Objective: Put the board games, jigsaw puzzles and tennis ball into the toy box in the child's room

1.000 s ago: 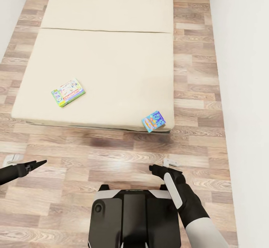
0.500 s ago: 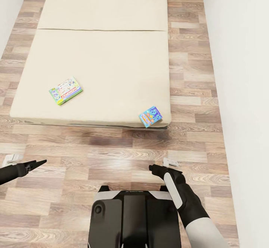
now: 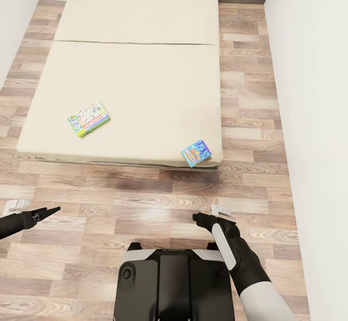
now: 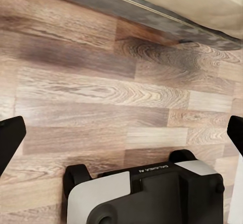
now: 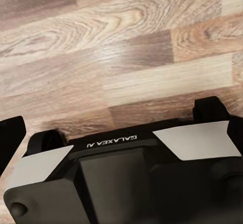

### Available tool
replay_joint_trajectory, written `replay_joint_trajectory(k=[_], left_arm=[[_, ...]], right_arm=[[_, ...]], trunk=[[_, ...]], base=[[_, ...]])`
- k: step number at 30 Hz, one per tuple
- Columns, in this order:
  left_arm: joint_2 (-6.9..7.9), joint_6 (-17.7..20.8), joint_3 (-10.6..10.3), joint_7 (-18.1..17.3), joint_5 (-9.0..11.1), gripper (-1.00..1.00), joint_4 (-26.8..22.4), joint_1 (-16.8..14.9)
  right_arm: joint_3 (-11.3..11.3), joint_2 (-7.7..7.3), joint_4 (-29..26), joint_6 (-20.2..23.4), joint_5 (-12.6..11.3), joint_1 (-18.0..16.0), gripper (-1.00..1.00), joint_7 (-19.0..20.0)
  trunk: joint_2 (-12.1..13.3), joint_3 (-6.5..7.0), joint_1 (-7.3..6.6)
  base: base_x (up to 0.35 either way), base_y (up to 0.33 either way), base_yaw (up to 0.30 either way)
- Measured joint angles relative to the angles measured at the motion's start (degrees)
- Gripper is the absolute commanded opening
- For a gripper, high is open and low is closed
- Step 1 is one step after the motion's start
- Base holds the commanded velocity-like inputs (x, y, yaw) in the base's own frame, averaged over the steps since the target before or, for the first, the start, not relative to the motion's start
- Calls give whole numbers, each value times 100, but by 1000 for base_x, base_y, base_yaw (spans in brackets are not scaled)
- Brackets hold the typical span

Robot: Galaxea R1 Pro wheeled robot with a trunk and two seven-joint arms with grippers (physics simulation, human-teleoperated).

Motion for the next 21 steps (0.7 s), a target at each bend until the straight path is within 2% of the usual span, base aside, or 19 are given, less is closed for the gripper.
replay_joint_trajectory(k=[21], left_arm=[[6,0,0,1,-1,100,0,0]], right_arm=[[-19,0,59,0,-18,0,100,-1]], trunk=[[0,198,0]], base=[[0,0,-16]])
